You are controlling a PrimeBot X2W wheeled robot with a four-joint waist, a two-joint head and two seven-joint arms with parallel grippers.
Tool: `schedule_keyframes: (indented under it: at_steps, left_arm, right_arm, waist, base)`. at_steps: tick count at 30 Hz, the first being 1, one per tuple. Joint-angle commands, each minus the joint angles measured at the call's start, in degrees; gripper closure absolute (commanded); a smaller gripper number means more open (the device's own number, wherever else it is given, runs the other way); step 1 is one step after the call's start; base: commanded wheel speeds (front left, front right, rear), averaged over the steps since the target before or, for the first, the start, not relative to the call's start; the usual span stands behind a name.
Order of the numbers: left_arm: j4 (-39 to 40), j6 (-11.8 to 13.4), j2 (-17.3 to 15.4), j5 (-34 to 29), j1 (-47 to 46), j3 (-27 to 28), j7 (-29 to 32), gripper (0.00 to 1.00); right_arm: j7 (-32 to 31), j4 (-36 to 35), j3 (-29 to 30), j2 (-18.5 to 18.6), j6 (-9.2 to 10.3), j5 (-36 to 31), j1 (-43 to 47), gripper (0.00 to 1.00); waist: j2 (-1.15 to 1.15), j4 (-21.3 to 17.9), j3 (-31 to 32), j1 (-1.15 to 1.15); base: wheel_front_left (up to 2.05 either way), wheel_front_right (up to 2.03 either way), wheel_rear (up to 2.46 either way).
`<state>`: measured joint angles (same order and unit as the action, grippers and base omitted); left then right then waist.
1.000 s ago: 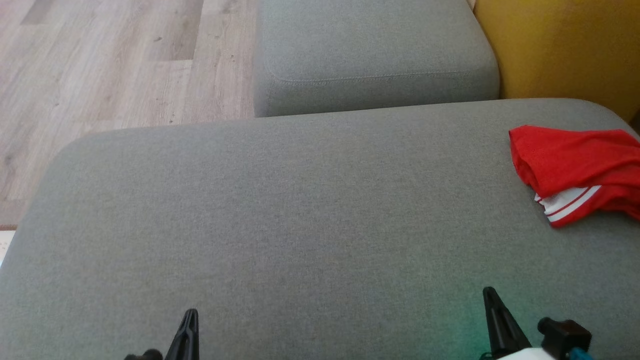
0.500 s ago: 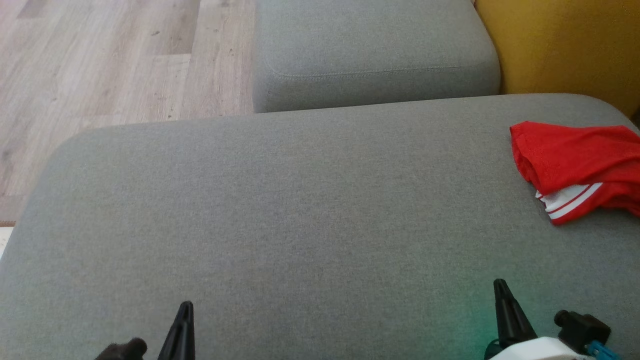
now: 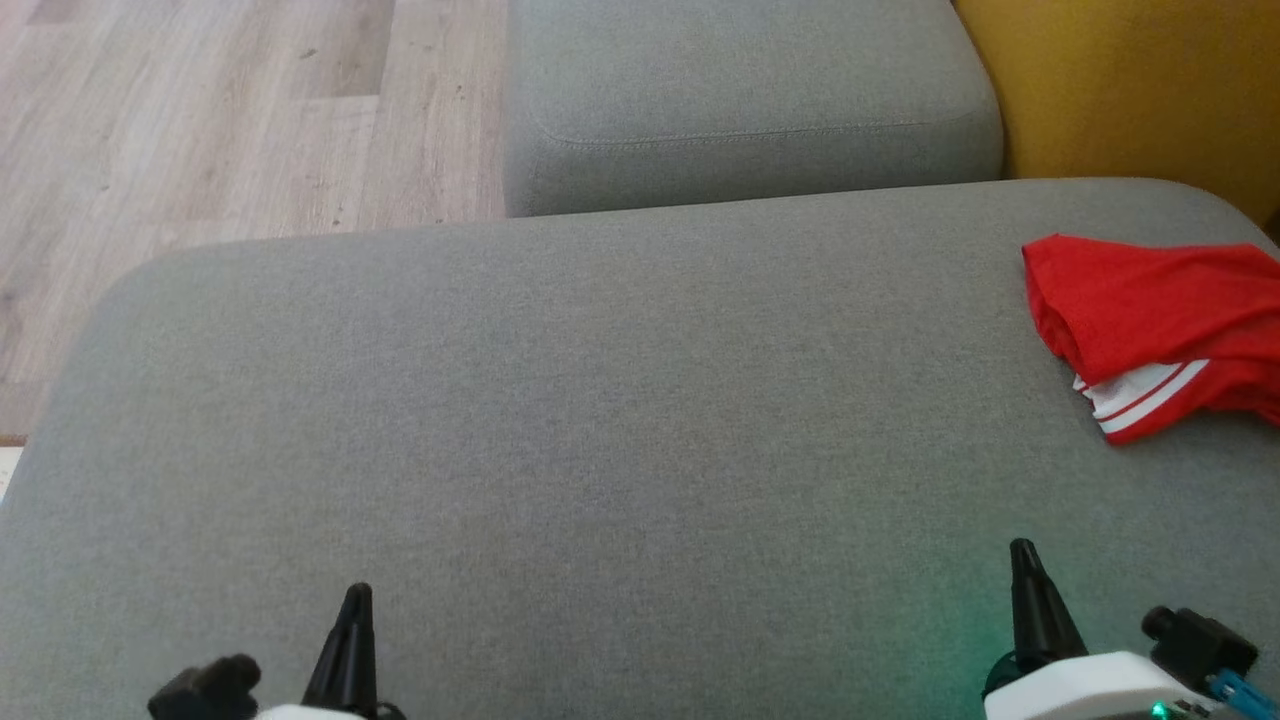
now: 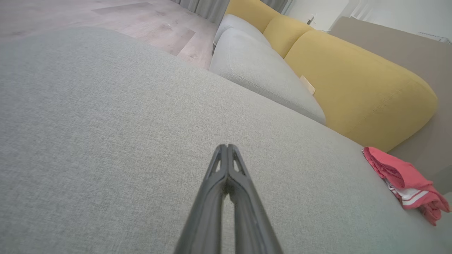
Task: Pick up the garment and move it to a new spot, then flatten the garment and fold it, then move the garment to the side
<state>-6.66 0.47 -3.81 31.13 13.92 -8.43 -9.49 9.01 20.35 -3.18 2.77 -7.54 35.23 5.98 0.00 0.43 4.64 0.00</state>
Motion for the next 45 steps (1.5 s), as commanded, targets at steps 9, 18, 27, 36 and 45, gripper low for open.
schedule_keyframes:
  at_steps: [9, 18, 27, 36, 45]
  left_arm:
    - [0.80, -1.09, -1.01, 7.40, -4.86, 2.26, 1.38, 1.00]
    - [-0.10, -1.89, -1.09, 13.96, -6.58, 3.29, 2.72, 1.00]
    - [-1.02, -2.68, -1.14, 20.48, -8.31, 4.38, 4.10, 1.00]
    - [-1.84, -3.38, -1.16, 26.21, -9.84, 5.39, 5.35, 1.00]
    - [-2.78, -4.17, -1.15, 32.66, -11.58, 6.55, 6.80, 1.00]
  right_arm:
    - [-1.58, -2.58, 0.79, 0.90, 0.02, 6.87, -4.16, 1.00]
    - [-3.00, -3.03, 1.58, 0.98, 0.02, 12.85, -5.07, 1.00]
    - [-4.45, -3.47, 2.41, 1.03, 0.03, 18.80, -5.97, 1.00]
    - [-5.75, -3.87, 3.17, 1.06, 0.03, 24.06, -6.78, 1.00]
    - [-7.23, -4.31, 4.04, 1.08, 0.04, 29.97, -7.69, 1.00]
  waist:
    - [0.00, -0.04, -0.50, 0.00]
    - [0.00, -0.09, -1.00, 0.00]
    - [0.00, -0.13, -1.50, 0.00]
    - [0.00, -0.17, -1.94, 0.00]
    - [0.00, -0.22, -2.44, 0.00]
  base:
    - [0.00, 0.00, 0.00]
    - [0.00, 0.00, 0.00]
    - [0.00, 0.00, 0.00]
    - [0.00, 0.00, 0.00]
    - [0.00, 0.00, 0.00]
